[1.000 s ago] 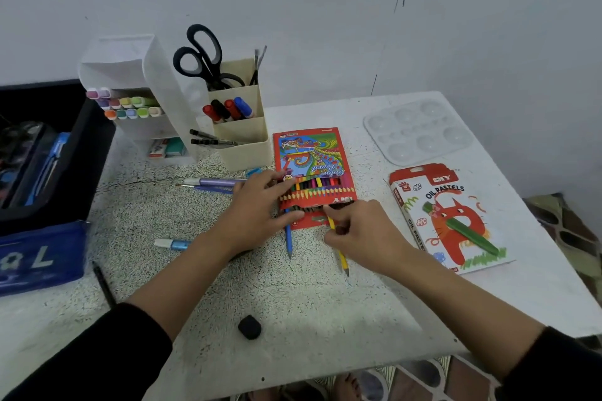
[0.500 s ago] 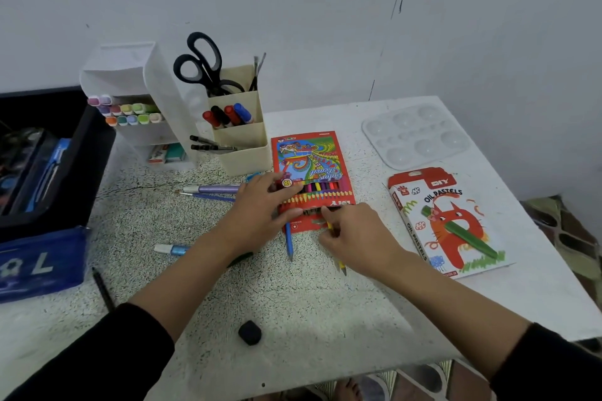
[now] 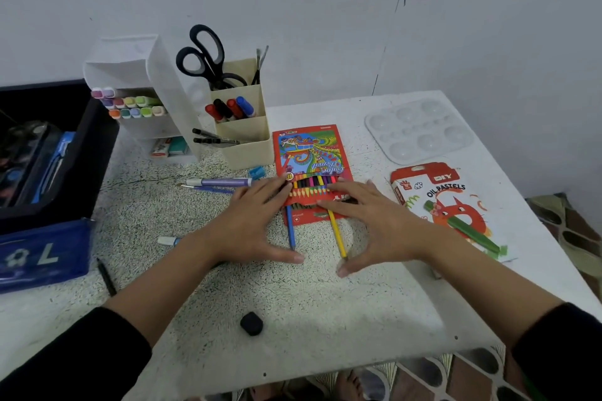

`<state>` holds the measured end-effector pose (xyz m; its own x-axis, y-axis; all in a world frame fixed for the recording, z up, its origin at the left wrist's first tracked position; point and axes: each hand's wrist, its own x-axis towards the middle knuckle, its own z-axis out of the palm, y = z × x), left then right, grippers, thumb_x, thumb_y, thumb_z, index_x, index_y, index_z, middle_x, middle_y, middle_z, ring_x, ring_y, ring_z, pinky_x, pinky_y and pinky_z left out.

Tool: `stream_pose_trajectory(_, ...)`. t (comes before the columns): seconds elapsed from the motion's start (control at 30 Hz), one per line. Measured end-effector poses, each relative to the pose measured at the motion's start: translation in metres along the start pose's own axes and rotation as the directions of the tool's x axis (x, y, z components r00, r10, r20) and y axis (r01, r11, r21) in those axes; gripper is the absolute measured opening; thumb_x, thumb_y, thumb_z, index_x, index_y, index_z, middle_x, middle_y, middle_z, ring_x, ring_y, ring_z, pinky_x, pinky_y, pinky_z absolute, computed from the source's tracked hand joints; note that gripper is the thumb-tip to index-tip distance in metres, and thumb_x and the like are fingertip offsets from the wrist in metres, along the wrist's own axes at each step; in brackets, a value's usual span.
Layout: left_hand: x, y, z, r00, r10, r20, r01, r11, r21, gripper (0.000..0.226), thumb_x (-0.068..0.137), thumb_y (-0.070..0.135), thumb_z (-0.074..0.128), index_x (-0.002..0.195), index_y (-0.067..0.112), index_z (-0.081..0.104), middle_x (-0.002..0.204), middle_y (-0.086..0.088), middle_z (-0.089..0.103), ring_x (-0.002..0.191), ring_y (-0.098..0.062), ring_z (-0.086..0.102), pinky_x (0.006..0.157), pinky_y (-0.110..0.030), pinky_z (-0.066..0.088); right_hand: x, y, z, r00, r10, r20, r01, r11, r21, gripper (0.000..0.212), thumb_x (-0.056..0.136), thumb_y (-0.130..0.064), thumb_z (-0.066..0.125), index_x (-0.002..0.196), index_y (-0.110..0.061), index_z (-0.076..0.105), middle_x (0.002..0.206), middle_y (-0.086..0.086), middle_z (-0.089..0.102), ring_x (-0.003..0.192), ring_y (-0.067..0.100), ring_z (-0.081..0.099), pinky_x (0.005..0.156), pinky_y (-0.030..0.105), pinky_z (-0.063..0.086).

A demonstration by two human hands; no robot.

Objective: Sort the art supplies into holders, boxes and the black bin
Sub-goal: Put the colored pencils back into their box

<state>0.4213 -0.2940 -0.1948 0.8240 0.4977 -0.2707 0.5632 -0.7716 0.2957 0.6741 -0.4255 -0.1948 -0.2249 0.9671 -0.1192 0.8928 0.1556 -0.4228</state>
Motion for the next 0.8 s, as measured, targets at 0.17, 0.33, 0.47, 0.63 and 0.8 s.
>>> stream_pose_trajectory(0.17,-0.001,0.000,0.002,0.999,0.002,-0.042,-0.003,1.000,-0.020,0.132,0.062,0.091,0.057,0.161,0.028,-0.004,0.168,0.012,-0.010,0.149,-0.002,-0.013,0.119,-0.036,-0.014,0.011,0.007,0.005,0.984,-0.023,-0.174,0.021,1.000,-0.011,0.098,0.070,-0.078,0.069,0.152,-0.036,0.035,0.152,-0.009,0.037,0.139,0.015,0.032,0.110,0.030,0.031)
stream_pose_trajectory(0.33,0.006,-0.003,0.007,0.982,-0.016,-0.191,-0.010,0.991,-0.132,0.119,0.070,0.087,0.060,0.161,0.028,0.011,0.162,0.006,0.021,0.147,-0.006,0.009,0.123,-0.036,-0.001,0.031,0.007,0.008,0.948,0.006,-0.320,-0.011,1.000,-0.011,0.085,0.077,-0.066,0.070,0.147,-0.023,0.047,0.142,-0.004,0.049,0.127,0.013,0.040,0.102,0.031,0.040)
stream_pose_trajectory(0.47,0.016,-0.006,0.007,0.963,-0.034,-0.268,-0.016,0.983,-0.181,0.118,0.064,0.097,0.037,0.157,0.024,0.029,0.144,0.003,0.041,0.138,-0.010,0.026,0.119,-0.037,0.013,0.038,0.009,0.009,0.943,0.044,-0.330,-0.031,0.998,0.046,0.084,0.072,-0.066,0.073,0.140,-0.019,0.056,0.139,-0.007,0.054,0.121,0.009,0.041,0.099,0.025,0.036)
stream_pose_trajectory(0.63,0.016,-0.007,0.001,0.966,-0.040,-0.255,-0.023,0.970,-0.241,0.095,0.075,0.071,0.071,0.154,0.027,0.038,0.138,0.008,0.041,0.124,0.001,0.023,0.117,-0.038,0.022,0.041,0.015,0.004,0.945,0.008,-0.327,-0.001,1.000,0.021,0.077,0.071,-0.060,0.079,0.133,-0.018,0.062,0.131,-0.005,0.062,0.116,0.013,0.051,0.097,0.026,0.041)
stream_pose_trajectory(0.8,0.019,-0.008,0.004,0.957,-0.013,-0.291,-0.023,0.993,-0.120,0.078,0.091,0.060,0.059,0.155,0.021,0.038,0.139,0.001,0.044,0.132,-0.013,0.029,0.118,-0.043,0.024,0.044,0.020,0.008,0.905,-0.135,-0.404,0.100,0.989,-0.107,0.066,0.074,-0.059,0.077,0.120,-0.013,0.069,0.117,0.000,0.070,0.103,0.020,0.062,0.090,0.031,0.049)
